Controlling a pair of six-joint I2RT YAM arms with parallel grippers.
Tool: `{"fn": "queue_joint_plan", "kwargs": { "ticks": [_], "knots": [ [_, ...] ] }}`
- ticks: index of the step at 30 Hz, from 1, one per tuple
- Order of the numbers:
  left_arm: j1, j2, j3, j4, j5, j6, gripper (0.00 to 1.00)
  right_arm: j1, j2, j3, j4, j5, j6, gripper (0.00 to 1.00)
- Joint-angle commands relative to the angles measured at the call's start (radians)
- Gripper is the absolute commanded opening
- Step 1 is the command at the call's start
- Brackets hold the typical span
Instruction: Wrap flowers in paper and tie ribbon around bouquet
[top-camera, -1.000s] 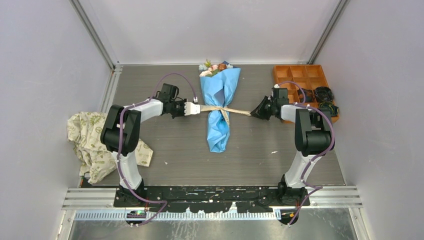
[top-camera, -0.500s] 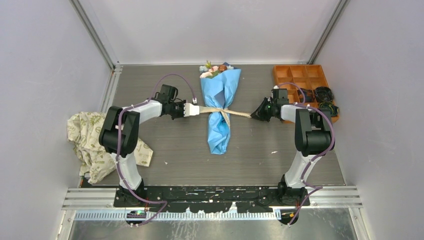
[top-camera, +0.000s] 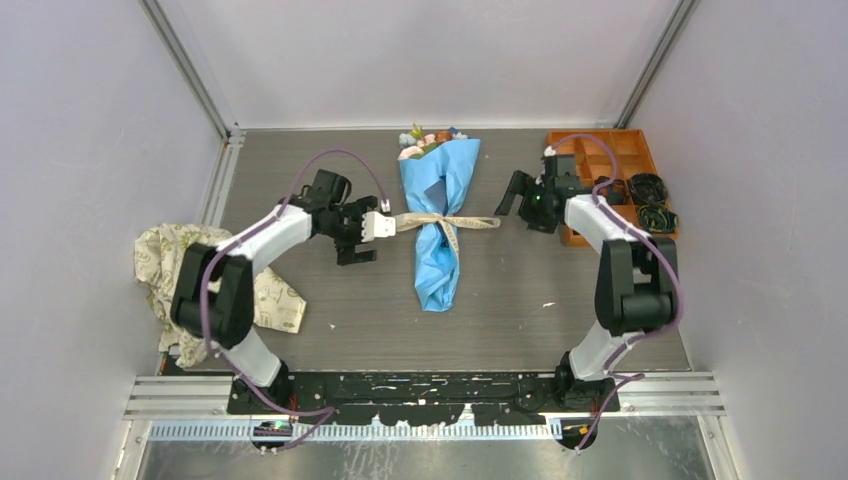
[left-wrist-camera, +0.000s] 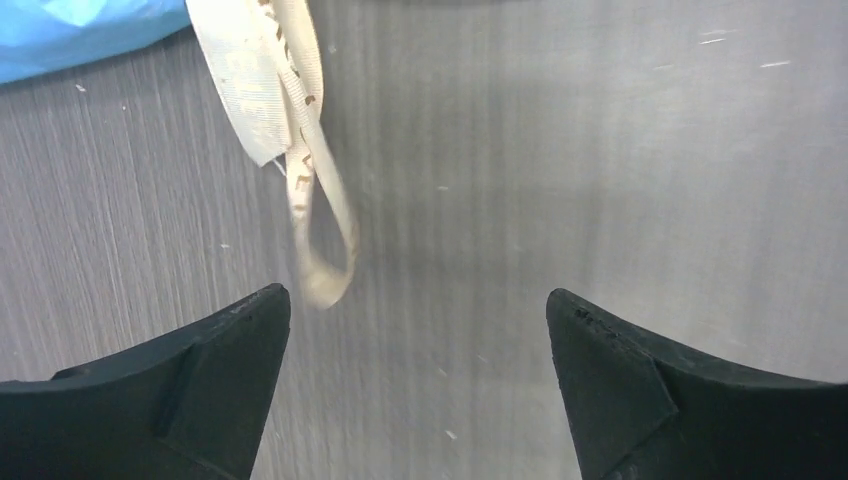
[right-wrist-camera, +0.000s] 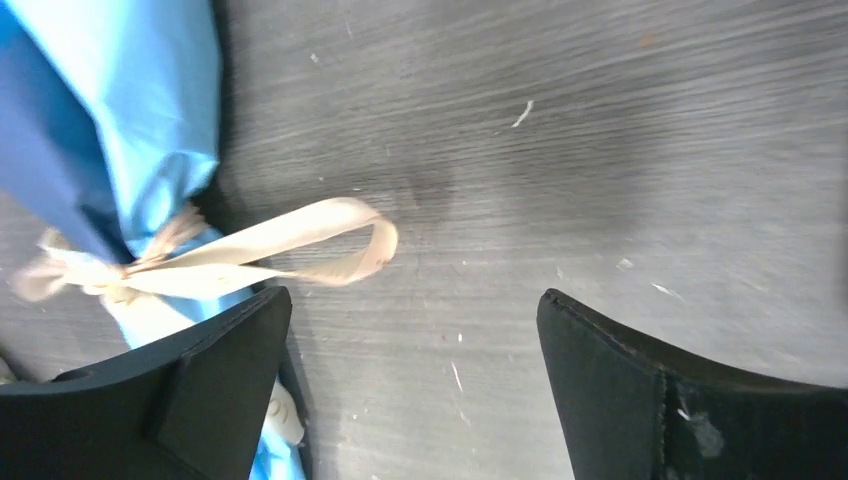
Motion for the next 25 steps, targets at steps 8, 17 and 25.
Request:
{"fn": "queue_joint_plan", "kwargs": {
  "ticks": [8, 17, 25],
  "knots": [
    [0.002, -0.366, 0.363, -0.564, -0.237, -0.625, 1.0, -0.005, -0.606, 0.104, -0.212, 0.247, -0.138, 0.99],
    [0.194, -0.58, 0.127, -0.401, -0.47, -1.088, 1.0, -0.005, -0.919, -0.236, 0.007, 0.489, 0.057, 1.0],
    [0.234, -0.804, -0.324, -0.042, -0.461, -1.095, 1.0, -0.006, -1.083, -0.432, 0.069, 0.571, 0.069, 0.99]
  ]
}}
